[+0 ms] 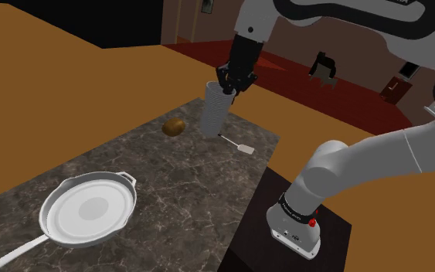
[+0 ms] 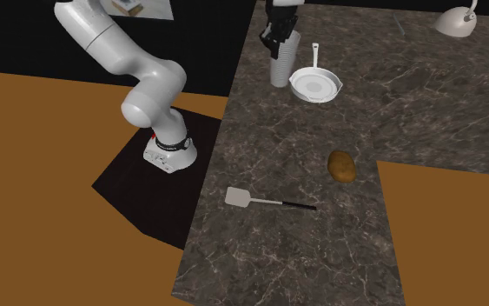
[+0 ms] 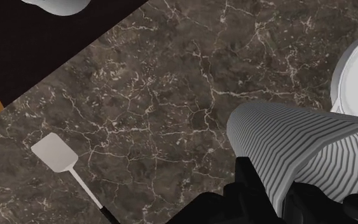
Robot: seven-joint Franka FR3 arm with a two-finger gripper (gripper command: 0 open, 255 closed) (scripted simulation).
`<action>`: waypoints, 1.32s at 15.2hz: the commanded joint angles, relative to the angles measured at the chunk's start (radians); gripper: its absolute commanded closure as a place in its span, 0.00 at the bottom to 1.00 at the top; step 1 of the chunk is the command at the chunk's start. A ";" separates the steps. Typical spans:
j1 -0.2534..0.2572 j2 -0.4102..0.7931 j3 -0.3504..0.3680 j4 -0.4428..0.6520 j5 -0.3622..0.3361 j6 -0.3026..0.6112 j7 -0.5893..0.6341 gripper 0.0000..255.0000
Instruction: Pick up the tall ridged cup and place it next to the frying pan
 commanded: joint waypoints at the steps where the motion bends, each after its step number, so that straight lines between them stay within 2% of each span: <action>1: 0.008 0.032 0.043 0.024 0.017 0.018 0.046 1.00; 10: 0.018 0.234 0.241 0.209 0.031 0.079 0.260 1.00; 20: 0.027 0.223 0.260 0.068 0.050 0.209 0.242 1.00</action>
